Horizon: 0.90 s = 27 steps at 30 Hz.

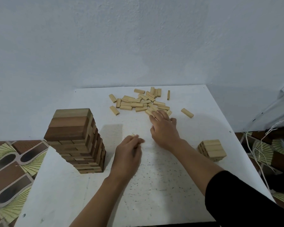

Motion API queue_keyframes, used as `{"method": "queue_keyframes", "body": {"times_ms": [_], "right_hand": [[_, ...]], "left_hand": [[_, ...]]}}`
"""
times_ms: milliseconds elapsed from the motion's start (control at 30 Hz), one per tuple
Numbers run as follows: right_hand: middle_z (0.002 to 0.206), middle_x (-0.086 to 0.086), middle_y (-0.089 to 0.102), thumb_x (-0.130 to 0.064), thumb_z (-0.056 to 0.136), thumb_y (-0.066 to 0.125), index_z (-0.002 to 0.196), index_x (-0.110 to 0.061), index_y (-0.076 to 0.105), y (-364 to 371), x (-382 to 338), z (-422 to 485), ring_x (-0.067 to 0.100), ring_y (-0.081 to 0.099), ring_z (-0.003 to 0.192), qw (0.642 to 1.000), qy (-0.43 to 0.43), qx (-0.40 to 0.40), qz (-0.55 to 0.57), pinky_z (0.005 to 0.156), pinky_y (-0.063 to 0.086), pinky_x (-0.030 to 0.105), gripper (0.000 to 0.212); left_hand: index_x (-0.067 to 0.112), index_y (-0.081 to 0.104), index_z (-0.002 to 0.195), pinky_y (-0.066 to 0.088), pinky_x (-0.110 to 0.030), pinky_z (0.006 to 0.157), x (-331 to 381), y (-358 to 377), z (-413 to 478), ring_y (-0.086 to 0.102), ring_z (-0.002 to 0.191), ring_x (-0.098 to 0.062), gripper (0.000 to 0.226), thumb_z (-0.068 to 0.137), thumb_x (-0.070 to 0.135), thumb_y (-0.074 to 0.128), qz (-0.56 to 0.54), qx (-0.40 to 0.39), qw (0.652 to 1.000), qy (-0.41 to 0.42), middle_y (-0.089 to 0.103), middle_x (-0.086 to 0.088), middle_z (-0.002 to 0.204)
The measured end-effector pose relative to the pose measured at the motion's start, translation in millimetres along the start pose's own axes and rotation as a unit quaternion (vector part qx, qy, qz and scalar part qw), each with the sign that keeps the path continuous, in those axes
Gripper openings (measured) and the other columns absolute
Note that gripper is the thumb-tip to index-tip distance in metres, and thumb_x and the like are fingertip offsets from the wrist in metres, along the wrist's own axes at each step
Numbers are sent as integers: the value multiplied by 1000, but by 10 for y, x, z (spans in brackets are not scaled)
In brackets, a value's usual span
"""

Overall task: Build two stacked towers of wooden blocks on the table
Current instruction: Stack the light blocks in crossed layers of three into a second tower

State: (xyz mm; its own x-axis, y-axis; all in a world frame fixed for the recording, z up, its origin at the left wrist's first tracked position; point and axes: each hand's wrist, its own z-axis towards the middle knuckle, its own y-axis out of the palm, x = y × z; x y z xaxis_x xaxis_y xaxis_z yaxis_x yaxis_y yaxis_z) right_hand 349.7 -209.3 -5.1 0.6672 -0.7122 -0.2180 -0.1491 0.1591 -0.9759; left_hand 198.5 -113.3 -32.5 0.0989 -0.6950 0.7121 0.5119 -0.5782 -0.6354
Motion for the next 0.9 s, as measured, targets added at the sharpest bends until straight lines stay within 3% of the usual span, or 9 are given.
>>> {"method": "queue_keyframes", "body": {"times_ms": [100,267,400,500,633,767,900], "right_hand": [[155,-3,37,-16,98,38,142,-14,45,14,-16,-30,20,21,147,1000,-7,0,-21,109,25,55,44],[148,-2,45,-13,96,39,137,-12,51,47,-59,-289,18,29,142,1000,-24,16,0,108,25,49,43],[144,-1,48,-12,94,38,144,-11,49,146,-106,-644,18,39,136,997,-32,40,54,109,25,43,51],[133,0,56,-13,91,39,136,-11,56,217,-147,-831,20,47,127,991,-38,66,108,105,32,42,49],[122,2,62,-10,90,39,134,-10,59,242,-268,-1040,20,52,115,979,-57,70,182,102,38,38,47],[132,3,60,-1,98,44,140,-10,55,205,-364,-1145,17,53,121,966,-43,34,254,107,33,27,44],[126,2,68,0,99,46,137,-13,59,91,-329,-1073,11,61,115,942,1,22,336,107,45,25,42]], "left_hand": [[18,73,114,50,-16,82,6,-58,-87,56,104,-1,28,94,1,63,-13,-14,1000,8,56,8,111],[19,68,121,40,-3,90,-53,-146,-283,46,116,9,26,96,14,66,13,-25,1000,-2,45,11,122],[18,69,126,37,-10,104,-70,-214,-376,45,131,0,29,98,14,61,34,-51,998,4,48,9,145],[15,64,133,39,-8,103,-29,-255,-411,51,123,1,38,96,9,61,30,-47,998,15,56,9,138],[11,62,135,47,-21,103,-56,-288,-429,54,120,-3,41,95,4,61,28,-49,997,44,57,6,133],[13,65,133,45,-18,104,-80,-313,-443,52,126,-1,37,97,5,59,3,-74,995,69,53,5,141],[21,57,143,45,-25,107,-149,-310,-487,48,134,-6,49,97,7,60,6,-100,990,98,48,3,150]]}}
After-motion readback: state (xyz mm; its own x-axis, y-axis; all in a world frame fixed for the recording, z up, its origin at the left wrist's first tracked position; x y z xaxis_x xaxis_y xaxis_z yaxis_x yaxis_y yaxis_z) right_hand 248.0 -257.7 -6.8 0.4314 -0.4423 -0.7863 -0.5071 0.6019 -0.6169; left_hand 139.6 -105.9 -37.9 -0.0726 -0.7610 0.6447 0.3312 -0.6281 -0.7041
